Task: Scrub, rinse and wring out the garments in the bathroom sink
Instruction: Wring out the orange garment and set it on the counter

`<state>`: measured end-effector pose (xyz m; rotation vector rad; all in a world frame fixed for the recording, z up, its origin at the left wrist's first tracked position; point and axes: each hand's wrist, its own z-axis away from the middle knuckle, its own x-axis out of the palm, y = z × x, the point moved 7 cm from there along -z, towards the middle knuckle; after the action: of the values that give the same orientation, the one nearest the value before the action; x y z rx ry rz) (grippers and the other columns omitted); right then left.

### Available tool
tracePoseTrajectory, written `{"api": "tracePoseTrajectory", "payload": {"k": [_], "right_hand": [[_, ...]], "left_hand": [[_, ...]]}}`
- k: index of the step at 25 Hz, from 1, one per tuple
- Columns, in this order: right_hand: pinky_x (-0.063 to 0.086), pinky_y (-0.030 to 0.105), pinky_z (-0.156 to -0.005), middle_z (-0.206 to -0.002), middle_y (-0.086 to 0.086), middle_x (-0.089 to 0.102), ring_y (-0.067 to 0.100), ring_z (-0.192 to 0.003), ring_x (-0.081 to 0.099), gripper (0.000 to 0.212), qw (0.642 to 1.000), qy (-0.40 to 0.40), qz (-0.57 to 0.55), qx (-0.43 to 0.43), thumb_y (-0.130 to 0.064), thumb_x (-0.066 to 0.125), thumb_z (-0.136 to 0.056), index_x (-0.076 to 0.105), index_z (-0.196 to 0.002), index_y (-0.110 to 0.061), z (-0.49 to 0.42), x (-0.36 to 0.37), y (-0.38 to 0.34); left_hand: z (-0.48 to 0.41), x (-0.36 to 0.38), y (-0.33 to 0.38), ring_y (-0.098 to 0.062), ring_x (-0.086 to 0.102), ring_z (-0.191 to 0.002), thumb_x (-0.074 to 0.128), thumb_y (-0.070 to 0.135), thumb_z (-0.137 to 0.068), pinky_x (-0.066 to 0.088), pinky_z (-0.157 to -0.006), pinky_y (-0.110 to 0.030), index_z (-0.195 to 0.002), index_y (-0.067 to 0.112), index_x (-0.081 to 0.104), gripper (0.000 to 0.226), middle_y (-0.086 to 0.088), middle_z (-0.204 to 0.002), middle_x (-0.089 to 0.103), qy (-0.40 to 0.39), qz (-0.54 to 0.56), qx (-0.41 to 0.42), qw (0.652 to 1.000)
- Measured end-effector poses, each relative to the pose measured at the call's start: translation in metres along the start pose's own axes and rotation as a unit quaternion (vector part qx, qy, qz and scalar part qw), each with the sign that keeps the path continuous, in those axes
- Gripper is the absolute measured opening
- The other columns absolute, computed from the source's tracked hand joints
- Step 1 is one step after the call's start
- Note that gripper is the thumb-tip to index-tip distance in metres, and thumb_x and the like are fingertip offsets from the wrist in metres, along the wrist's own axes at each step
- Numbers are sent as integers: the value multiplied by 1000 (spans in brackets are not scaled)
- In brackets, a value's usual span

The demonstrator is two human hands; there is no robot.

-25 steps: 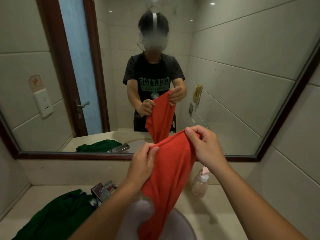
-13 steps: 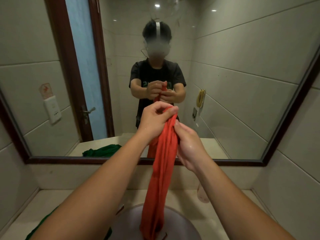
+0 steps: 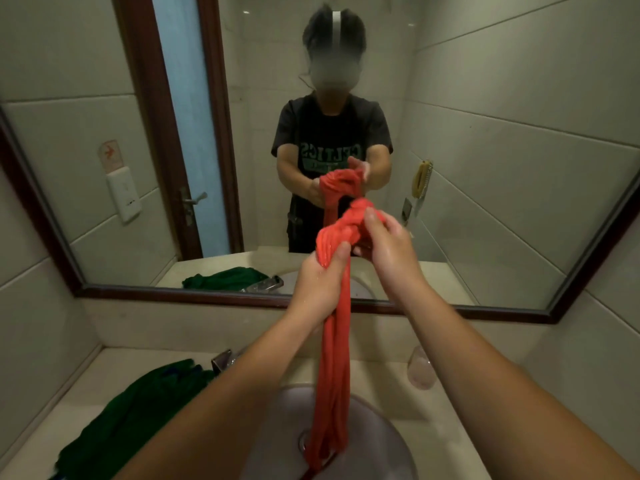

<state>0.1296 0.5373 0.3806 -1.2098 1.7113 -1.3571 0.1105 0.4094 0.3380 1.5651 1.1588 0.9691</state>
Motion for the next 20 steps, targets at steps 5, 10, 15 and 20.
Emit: {"api": "tracePoseTrajectory", "payload": {"k": [5, 10, 15, 20], "right_hand": [[56, 45, -87, -102, 12, 74, 17, -91, 69, 60, 987, -109, 45, 106, -71, 57, -89, 63, -115, -17, 80, 16, 104], [54, 38, -68, -84, 9, 71, 19, -74, 68, 27, 996, -66, 29, 58, -34, 55, -106, 63, -116, -10, 60, 13, 79], [61, 39, -67, -81, 19, 70, 29, -70, 69, 34, 991, -75, -45, 98, -27, 50, -108, 65, -105, 4, 43, 26, 60], [55, 48, -85, -89, 20, 66, 29, -84, 64, 34, 989, -107, 1, 106, -27, 61, -100, 66, -102, 7, 31, 22, 74]], "left_hand": [[-31, 7, 9, -22, 65, -66, 65, 43, -97, 58, -72, -41, -91, 7, 67, 36, -8, -69, 64, -9, 87, -102, 991], [-40, -5, -15, -32, 62, -85, 67, 45, -94, 54, -82, -44, -110, -4, 65, 52, -18, -93, 65, -30, 95, -160, 982], [10, -18, -61, -18, 49, -48, 33, 71, -98, 39, -47, -26, -55, 21, 55, 70, 3, -50, 52, -59, 1, -180, 982], [35, -24, -72, -17, 62, -67, 45, 63, -94, 50, -66, -44, -79, 8, 67, 62, -7, -70, 66, -44, -110, -35, 992]]}}
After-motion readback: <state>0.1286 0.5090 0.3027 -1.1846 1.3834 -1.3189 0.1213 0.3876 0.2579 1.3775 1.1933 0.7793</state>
